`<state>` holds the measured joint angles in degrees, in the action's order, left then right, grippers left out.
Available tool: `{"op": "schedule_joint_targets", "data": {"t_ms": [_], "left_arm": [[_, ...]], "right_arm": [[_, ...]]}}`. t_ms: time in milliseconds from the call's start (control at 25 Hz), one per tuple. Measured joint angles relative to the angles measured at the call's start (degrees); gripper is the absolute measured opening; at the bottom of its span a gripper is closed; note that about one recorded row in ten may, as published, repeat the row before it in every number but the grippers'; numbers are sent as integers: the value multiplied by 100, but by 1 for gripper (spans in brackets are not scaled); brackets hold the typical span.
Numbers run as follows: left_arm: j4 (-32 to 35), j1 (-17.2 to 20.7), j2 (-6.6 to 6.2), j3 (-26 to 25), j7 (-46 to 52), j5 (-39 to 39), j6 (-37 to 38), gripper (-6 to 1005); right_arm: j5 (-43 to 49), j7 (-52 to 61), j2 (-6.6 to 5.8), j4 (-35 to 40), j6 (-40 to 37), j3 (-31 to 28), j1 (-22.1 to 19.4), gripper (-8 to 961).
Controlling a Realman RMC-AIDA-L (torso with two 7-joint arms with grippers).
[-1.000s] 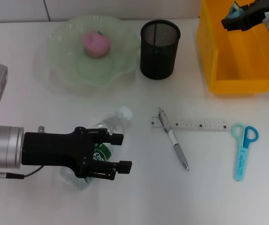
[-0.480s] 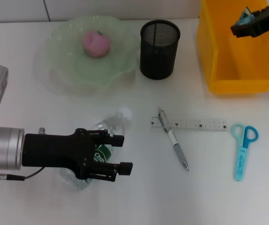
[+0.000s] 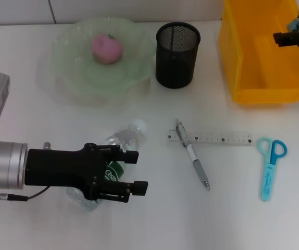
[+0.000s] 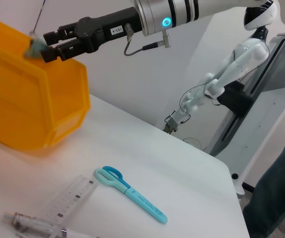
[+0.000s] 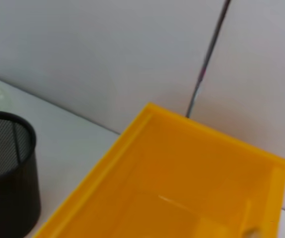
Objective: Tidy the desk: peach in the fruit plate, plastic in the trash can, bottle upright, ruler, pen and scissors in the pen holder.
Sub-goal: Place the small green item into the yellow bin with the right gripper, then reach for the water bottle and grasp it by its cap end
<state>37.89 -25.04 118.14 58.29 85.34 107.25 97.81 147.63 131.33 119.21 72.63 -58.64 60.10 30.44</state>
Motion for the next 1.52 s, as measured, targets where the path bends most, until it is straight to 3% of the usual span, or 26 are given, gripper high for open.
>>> {"op": "schedule_joint_targets", "data": {"t_ms": [200, 480, 600, 680, 720, 760, 800, 840, 880, 920, 960, 1080, 1120, 1160, 1200, 1280, 1320, 1360, 1400, 1440, 1520], "left_arm": [[-9, -9, 7, 4, 0, -3, -12, 806], [-10, 0, 3, -6, 4, -13, 19, 802], [42, -13, -47, -10, 300, -17, 24, 801], [42, -13, -47, -10, 300, -17, 24, 800], [42, -13, -47, -10, 300, -17, 24, 799], [71, -37, -95, -15, 527, -4, 5, 798], [71, -37, -95, -15, 527, -4, 5, 798], [329, -107, -206, -158, 1415, 24, -45, 797], [329, -107, -206, -158, 1415, 24, -45, 797], [644, -139, -211, -179, 2022, 106, -99, 796], [644, -139, -211, -179, 2022, 106, -99, 796], [1282, -178, -146, -171, 2984, 357, -183, 794], [1798, -272, -78, -159, 3779, 686, -259, 794], [1798, -272, -78, -159, 3779, 686, -259, 793], [2024, -352, -50, -154, 4179, 886, -294, 792], [2434, -590, -7, -116, 4957, 1289, -335, 791], [2631, -880, 13, 19, 5490, 1621, -352, 791], [2631, -880, 13, 19, 5490, 1621, -352, 790], [2688, -1206, 31, 231, 5928, 2010, -419, 790], [2688, -1206, 31, 231, 5928, 2010, -419, 789], [2601, -1579, 52, 538, 6342, 2578, -626, 788]], "right_arm": [[-137, -3, -12, 78, 65, -5, -98, 825], [-386, -51, -15, 244, -80, -46, -175, 826], [-1061, -446, -25, 449, -604, -165, -368, 826], [-1609, -907, -25, 535, -1161, -390, -510, 826], [-2280, -1535, -26, 466, -1909, -804, -676, 826], [-2280, -1535, -26, 466, -1909, -804, -676, 826], [-2882, -2209, -35, 159, -2669, -1279, -807, 826], [-3210, -2703, -74, -192, -3178, -1623, -867, 825], [-3210, -2703, -74, -192, -3178, -1623, -867, 825], [-3521, -3424, -212, -925, -3862, -2096, -907, 825], [-3521, -3424, -212, -925, -3862, -2096, -907, 825], [-3682, -4497, -575, -2453, -4629, -2696, -893, 825], [-3699, -5125, -797, -3389, -4794, -2893, -894, 825], [-3699, -5125, -797, -3389, -4794, -2893, -894, 825], [-3702, -5644, -918, -4025, -4814, -2934, -946, 825], [-3703, -5815, -924, -4178, -4792, -2937, -993, 826], [-3703, -6044, -866, -4249, -4747, -2940, -1094, 826], [-3703, -6044, -866, -4249, -4747, -2940, -1094, 826], [-3701, -6139, -787, -4224, -4728, -2941, -1162, 826], [-3701, -6139, -787, -4224, -4728, -2941, -1162, 826], [-3699, -6173, -683, -4203, -4878, -2935, -1225, 826]]}}
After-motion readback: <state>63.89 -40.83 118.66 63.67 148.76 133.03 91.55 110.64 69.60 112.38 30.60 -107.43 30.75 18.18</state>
